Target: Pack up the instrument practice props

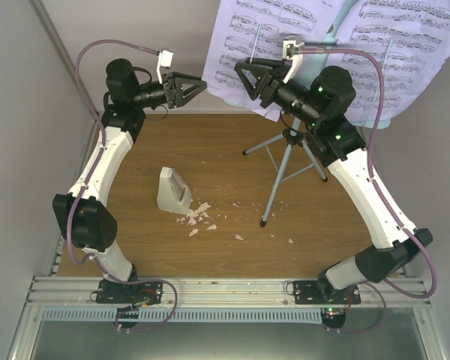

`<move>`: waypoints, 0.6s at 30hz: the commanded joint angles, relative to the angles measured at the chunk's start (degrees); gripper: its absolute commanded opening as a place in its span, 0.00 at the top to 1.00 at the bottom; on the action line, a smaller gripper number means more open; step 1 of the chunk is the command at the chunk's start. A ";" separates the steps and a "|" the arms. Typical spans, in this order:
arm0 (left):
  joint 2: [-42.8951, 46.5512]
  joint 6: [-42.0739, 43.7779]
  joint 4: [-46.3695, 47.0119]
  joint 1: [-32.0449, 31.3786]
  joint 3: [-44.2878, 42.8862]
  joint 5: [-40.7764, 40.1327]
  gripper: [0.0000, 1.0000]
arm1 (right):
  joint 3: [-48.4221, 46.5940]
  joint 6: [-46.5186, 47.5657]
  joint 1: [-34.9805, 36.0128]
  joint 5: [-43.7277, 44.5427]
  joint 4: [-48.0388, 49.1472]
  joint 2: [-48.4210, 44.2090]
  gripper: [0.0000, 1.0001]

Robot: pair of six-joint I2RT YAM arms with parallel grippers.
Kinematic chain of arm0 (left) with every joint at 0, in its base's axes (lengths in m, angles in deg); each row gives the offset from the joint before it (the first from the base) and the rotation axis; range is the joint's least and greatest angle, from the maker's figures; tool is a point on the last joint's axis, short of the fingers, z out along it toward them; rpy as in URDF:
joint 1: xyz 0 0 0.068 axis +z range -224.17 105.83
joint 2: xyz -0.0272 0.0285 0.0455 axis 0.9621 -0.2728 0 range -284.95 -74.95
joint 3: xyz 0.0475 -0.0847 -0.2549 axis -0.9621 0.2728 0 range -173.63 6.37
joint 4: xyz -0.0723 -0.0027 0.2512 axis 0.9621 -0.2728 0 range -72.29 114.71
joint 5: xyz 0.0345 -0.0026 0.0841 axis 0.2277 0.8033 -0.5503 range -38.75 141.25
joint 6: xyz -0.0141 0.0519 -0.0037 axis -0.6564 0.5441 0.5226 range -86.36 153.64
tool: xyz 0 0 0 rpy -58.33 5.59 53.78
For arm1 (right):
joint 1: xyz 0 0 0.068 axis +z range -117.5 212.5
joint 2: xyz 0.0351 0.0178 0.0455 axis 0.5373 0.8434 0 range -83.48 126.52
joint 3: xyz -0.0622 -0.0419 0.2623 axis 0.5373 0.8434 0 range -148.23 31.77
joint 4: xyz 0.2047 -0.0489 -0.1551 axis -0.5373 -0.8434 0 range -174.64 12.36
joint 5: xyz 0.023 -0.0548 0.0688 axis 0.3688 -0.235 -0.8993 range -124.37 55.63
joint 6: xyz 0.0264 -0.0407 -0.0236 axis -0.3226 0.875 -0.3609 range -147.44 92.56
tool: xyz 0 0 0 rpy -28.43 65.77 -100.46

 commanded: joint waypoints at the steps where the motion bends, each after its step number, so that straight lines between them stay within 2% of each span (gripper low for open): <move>1: -0.67 0.11 2.43 -1.38 -3.30 2.35 0.60 | -1.43 -0.13 -0.36 0.18 1.25 0.51 0.55; 2: -0.73 0.14 2.24 -1.43 -3.43 2.63 0.66 | -1.43 0.04 -0.36 0.27 1.17 0.45 0.57; 4: -0.53 0.45 1.67 -1.47 -3.29 2.36 0.81 | -1.43 0.70 -0.33 0.11 1.24 0.45 0.68; 6: -0.07 1.15 0.97 -1.46 -2.91 1.32 0.99 | -1.43 1.94 -0.36 -0.22 1.37 0.41 0.89; 7: 0.26 1.16 0.87 -1.45 -2.63 0.84 1.00 | -1.34 2.72 -0.36 -0.37 1.31 0.33 0.97; 15: 2.69 -0.46 1.62 -0.98 -0.10 -2.86 1.00 | -0.06 6.12 -0.32 -0.43 1.64 -0.11 0.99; 18: 5.18 -4.23 4.06 1.93 4.41 -4.99 1.00 | 0.14 6.32 -0.32 -0.20 1.52 0.04 0.99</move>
